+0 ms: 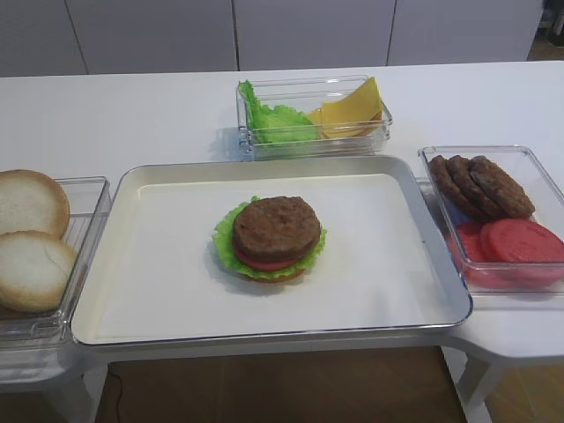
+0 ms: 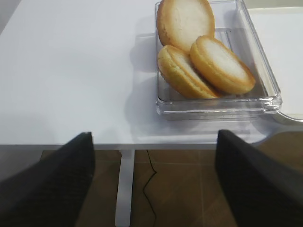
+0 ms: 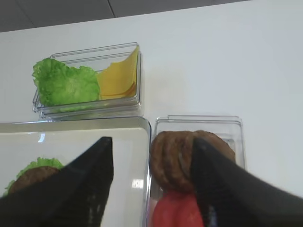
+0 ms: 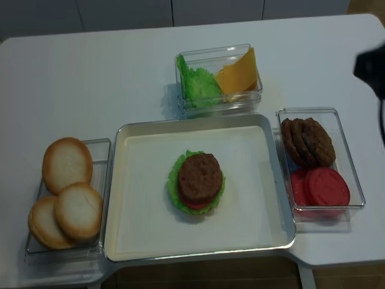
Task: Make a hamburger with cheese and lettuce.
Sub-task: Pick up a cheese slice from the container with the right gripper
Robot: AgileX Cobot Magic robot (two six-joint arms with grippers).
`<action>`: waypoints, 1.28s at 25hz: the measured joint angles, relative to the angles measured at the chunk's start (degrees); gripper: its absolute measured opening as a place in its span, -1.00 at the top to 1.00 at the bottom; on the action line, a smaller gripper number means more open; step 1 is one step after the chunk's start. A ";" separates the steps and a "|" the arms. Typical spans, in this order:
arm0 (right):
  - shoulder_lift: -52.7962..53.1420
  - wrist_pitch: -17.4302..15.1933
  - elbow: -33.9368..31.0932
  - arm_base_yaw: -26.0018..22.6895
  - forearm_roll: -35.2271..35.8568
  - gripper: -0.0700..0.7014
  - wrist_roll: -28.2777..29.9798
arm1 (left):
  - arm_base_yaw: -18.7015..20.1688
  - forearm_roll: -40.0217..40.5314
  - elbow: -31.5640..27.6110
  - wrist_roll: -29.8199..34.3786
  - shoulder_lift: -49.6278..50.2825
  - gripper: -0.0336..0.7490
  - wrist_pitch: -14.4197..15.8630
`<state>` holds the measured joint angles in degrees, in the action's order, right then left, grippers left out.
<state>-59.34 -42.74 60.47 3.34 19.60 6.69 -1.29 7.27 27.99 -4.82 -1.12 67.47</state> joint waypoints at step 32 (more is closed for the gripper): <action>-71.77 -9.48 58.18 0.66 21.99 -0.01 15.67 | 0.00 0.00 0.00 0.00 0.00 -0.57 0.00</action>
<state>-131.11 -52.22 118.64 4.01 41.59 22.36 -1.29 7.27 27.99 -4.82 -1.12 67.47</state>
